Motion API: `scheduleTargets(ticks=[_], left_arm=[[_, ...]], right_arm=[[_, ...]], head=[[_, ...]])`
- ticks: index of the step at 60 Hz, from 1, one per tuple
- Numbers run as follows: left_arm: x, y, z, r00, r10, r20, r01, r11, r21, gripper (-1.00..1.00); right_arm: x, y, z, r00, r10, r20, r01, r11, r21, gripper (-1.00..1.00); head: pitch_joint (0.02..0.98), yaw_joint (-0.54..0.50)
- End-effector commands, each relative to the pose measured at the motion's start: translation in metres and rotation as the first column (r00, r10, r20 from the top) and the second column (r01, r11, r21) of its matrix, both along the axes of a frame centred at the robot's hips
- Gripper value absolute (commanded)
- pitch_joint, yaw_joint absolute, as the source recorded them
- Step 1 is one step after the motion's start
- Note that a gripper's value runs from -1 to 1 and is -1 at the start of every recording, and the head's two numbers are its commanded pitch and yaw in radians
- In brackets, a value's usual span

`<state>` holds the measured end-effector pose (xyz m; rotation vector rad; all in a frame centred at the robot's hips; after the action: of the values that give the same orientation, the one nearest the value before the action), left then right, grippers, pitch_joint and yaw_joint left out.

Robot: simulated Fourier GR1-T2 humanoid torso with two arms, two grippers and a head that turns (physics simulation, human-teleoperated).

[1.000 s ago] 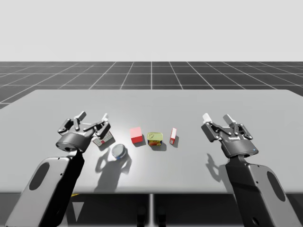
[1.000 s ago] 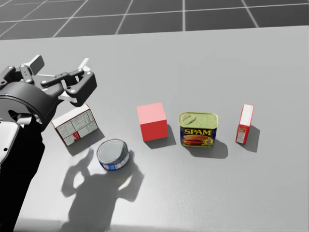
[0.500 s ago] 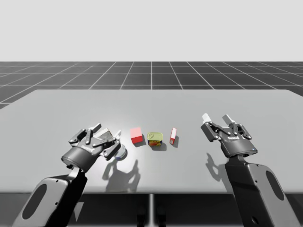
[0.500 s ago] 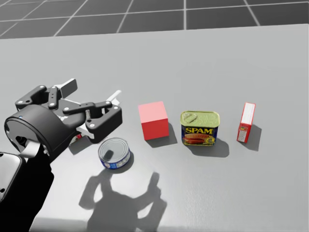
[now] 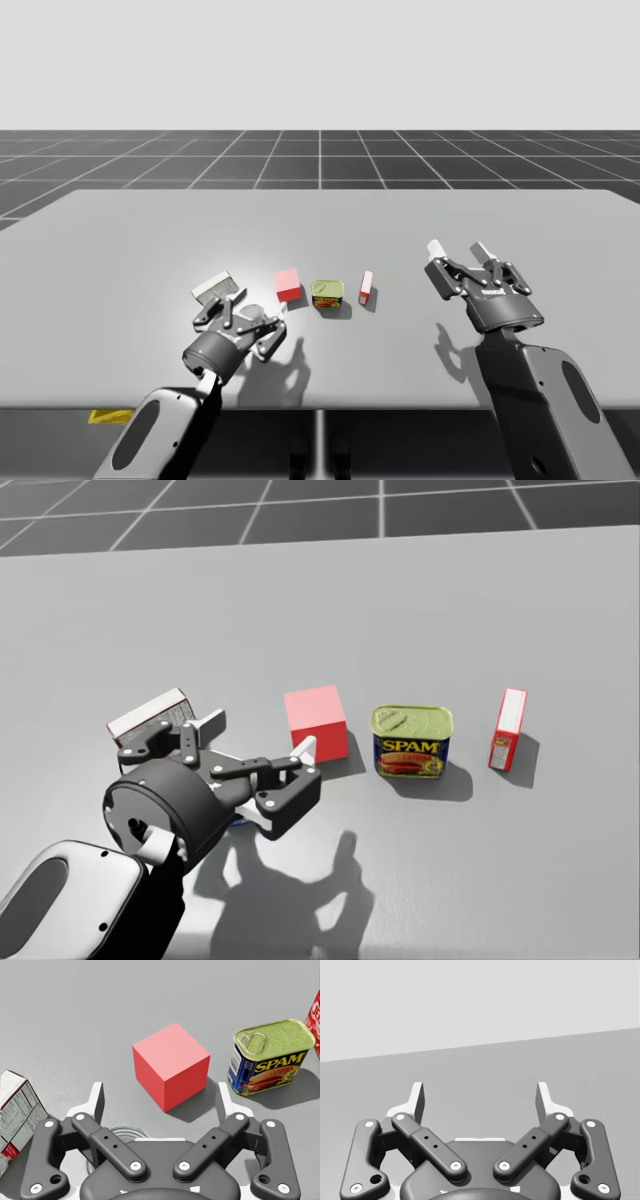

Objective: Find the red cube and pick it up.

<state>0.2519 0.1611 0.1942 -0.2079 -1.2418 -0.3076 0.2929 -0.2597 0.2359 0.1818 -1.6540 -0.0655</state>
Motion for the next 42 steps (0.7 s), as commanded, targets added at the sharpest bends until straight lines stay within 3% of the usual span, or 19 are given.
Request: scheduleTargets(ticks=[1,15,42], left_arm=[[0.005,-0.015,-0.013,0.999,0.01,-0.032,-0.011,1.0,-0.013,-1.0],[0.021,-0.032,-0.024,0.996,0.039,-0.085,-0.042,0.998,-0.039,-1.0],[0.053,-0.052,-0.037,0.977,0.168,-0.13,-0.175,0.983,-0.048,-1.0]], right_arm=[[0.0,-0.001,0.0,1.0,-0.001,0.001,0.001,1.0,0.0,-1.0],[0.0,-0.001,0.001,1.0,-0.001,0.004,0.001,1.0,-0.001,-1.0],[-0.001,-0.001,0.001,1.0,0.004,0.006,-0.004,1.0,-0.005,-1.0]], head=[[0.792,0.13],[0.796,0.12],[0.802,0.13]])
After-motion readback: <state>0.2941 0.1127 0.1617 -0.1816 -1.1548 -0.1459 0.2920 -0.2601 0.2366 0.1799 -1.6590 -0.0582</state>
